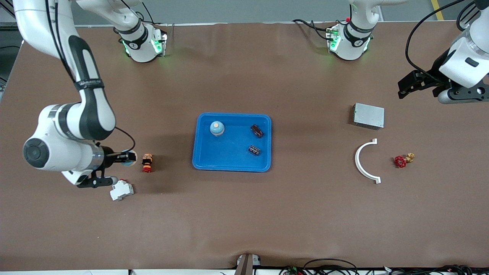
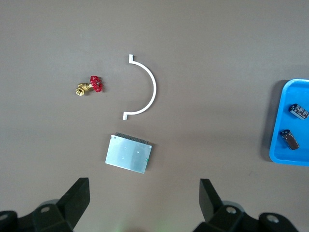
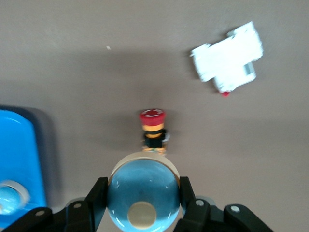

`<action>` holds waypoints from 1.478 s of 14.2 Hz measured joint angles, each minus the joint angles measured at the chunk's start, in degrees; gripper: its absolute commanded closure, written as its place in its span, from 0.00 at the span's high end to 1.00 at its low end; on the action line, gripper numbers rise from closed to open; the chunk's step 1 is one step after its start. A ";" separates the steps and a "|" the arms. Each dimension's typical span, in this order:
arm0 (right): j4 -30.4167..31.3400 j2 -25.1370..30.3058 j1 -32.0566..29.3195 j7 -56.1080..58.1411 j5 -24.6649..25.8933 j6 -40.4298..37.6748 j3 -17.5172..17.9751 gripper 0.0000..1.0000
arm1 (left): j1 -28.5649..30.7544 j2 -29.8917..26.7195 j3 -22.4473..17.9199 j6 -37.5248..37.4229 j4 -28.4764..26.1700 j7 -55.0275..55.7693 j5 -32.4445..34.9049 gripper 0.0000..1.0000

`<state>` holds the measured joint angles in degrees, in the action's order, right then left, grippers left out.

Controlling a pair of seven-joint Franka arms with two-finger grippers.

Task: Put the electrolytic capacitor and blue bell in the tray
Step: 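Carry the bell with the right gripper over the tray, then lower the bell into the tray beside the first bell and open the right gripper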

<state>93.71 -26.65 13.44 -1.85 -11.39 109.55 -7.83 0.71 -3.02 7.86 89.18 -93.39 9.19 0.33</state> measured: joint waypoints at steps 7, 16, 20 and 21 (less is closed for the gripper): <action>8.75 5.60 15.60 -30.07 0.01 10.85 0.32 0.00 | -0.21 0.54 0.31 0.14 -0.07 0.00 1.89 1.00; 10.64 -0.49 24.37 -45.26 0.02 23.18 0.28 0.00 | -0.27 0.51 0.59 0.14 -0.02 0.00 1.92 1.00; 10.63 -4.49 26.02 -47.64 0.02 27.87 0.28 0.00 | -0.13 0.51 0.57 0.07 -0.05 0.00 1.92 1.00; 10.60 -5.35 26.44 -48.26 0.02 28.69 0.28 0.00 | -0.06 0.51 0.54 -0.02 -0.05 0.00 1.92 1.00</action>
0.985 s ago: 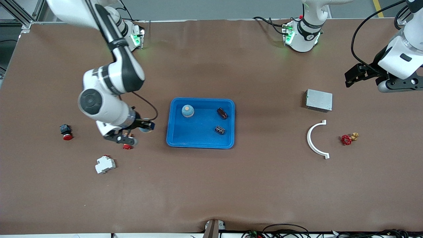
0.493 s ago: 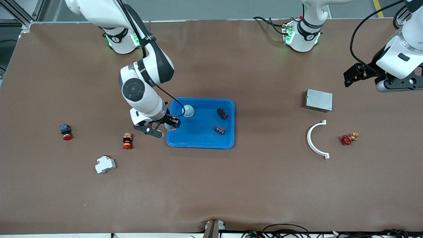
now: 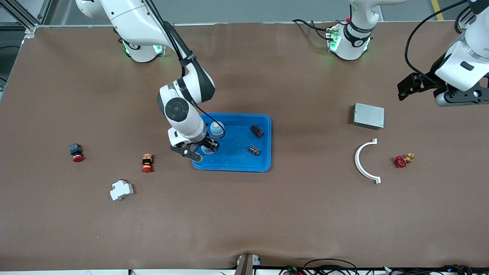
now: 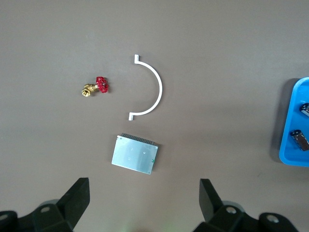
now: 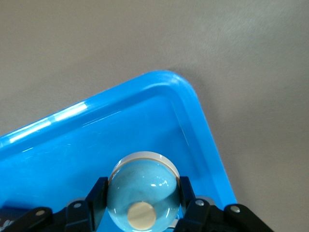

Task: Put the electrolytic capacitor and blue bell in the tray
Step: 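Lower the bell into the tray beside the first bell and open the right gripper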

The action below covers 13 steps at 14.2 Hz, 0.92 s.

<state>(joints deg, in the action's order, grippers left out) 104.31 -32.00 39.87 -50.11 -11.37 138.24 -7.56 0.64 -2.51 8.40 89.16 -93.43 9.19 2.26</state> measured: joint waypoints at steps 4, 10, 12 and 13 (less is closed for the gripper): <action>-0.22 -2.04 1.06 -1.35 0.00 1.93 0.00 0.00 | 0.14 0.03 -0.14 -0.32 -0.08 0.00 0.05 1.00; -1.71 -4.05 2.08 -3.41 0.00 2.28 0.00 0.00 | 0.14 1.03 -0.13 -0.36 -0.32 0.00 0.06 1.00; -2.12 -4.54 2.26 -3.53 0.00 2.55 0.00 0.00 | 0.14 1.30 -0.12 -0.35 -0.32 0.00 0.06 1.00; -2.33 -4.70 2.26 -3.55 0.00 2.69 -0.03 0.00 | 0.14 1.32 -0.11 -0.35 -0.32 0.00 0.06 1.00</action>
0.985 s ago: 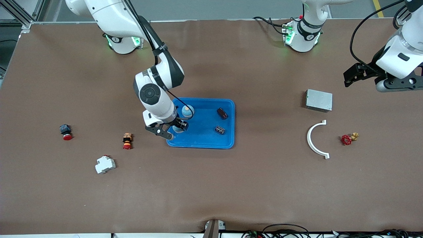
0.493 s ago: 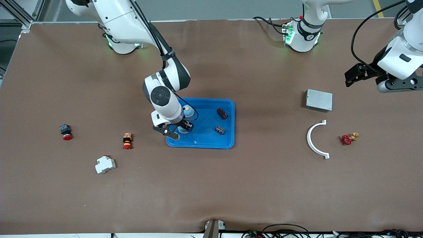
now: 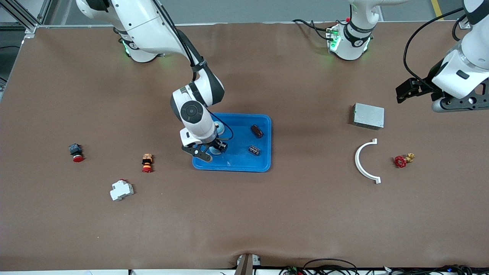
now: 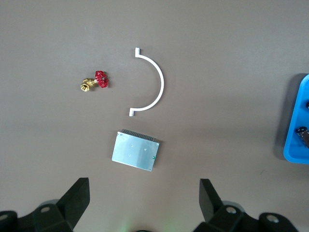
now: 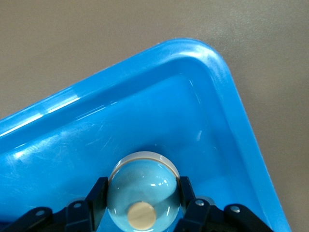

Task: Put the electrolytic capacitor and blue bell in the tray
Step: 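Lower the bell into the tray beside the first bell and open the right gripper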

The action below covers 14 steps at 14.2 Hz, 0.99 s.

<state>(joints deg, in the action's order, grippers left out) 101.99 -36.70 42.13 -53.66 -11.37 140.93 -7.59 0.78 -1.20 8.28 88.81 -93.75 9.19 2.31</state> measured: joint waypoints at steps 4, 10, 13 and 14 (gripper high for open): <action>-1.16 -0.24 0.00 -0.01 0.00 0.05 -0.39 0.00 | -0.01 -0.01 0.07 0.00 0.16 0.00 0.00 1.00; -1.24 -0.56 -0.25 -0.01 2.61 0.05 -0.91 0.00 | -0.13 0.48 0.12 0.39 0.17 0.00 0.00 1.00; -1.29 -1.27 -0.28 -0.01 2.63 0.05 -0.98 0.00 | -0.26 0.87 0.25 0.85 0.20 0.00 0.00 1.00; -1.34 -1.51 -0.28 -0.01 2.64 0.06 -0.98 0.00 | -0.27 0.86 0.29 0.85 0.32 0.00 0.00 1.00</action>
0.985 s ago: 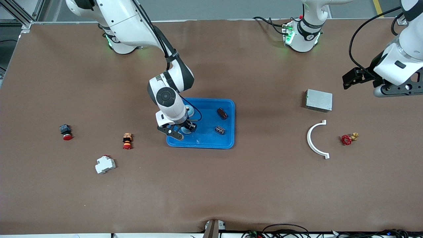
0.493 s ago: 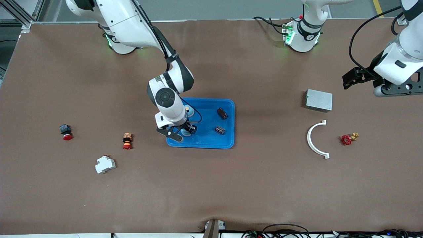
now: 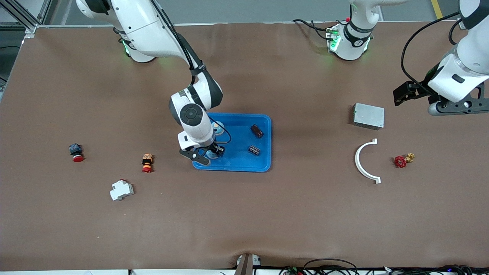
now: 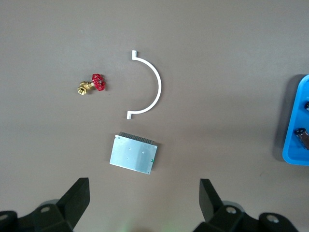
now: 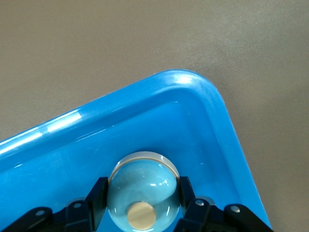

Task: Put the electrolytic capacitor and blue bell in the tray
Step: 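Lower the bell into the tray beside the first bell and open the right gripper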

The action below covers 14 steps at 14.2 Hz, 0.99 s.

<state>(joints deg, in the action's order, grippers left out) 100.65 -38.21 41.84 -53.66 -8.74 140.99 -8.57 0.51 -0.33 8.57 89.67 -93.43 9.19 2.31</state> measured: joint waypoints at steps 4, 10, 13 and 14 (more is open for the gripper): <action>-0.63 -0.75 0.00 -0.04 0.00 0.28 0.00 0.00 | 0.03 -0.04 0.01 0.00 0.41 0.00 0.00 1.00; -0.98 -1.05 0.00 -1.10 -0.01 0.89 0.01 0.00 | 0.15 -0.29 -0.02 0.00 1.16 0.00 0.00 1.00; -0.98 -1.07 0.00 -1.20 -0.01 1.06 0.01 0.99 | 0.12 -0.41 0.01 -0.02 1.20 0.00 0.00 1.00; -0.98 -1.08 0.01 -1.20 0.00 1.07 0.01 1.00 | 0.08 -0.41 0.05 -0.02 1.27 0.00 0.00 1.00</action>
<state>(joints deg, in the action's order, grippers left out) 99.66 -39.29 41.85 -54.86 -8.74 142.06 -8.56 0.59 -0.74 8.62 89.65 -92.16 9.19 2.31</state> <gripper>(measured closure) 0.357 0.000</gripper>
